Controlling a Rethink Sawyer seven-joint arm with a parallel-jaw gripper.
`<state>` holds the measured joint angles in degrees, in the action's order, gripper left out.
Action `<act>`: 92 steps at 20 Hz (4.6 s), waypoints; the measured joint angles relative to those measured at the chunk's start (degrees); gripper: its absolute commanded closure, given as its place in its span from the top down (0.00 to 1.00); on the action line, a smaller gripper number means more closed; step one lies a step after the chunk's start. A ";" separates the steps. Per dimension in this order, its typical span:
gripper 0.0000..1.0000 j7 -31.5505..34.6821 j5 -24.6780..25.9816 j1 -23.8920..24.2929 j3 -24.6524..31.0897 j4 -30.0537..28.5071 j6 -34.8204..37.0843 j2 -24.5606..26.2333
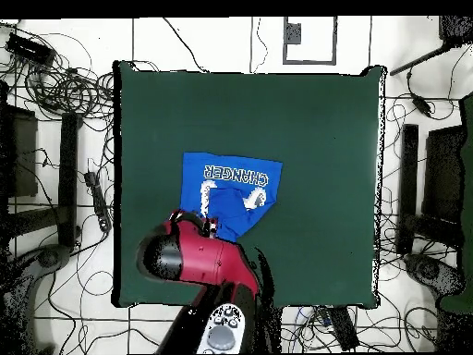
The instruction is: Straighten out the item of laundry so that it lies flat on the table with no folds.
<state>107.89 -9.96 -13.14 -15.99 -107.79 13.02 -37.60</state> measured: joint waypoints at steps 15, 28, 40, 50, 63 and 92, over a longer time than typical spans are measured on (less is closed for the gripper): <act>1.00 0.00 6.47 8.93 4.27 8.64 1.03 3.51; 1.00 0.00 11.30 13.18 11.09 9.02 1.03 5.54; 1.00 0.00 12.12 14.04 14.35 9.04 1.03 6.47; 1.00 0.00 14.22 15.43 14.35 9.07 1.03 8.19; 1.00 0.00 15.05 15.68 14.36 9.78 1.03 9.64; 1.00 0.00 16.29 15.69 15.92 10.26 1.02 13.16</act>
<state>107.89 6.33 2.55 -0.07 -97.54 14.04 -24.44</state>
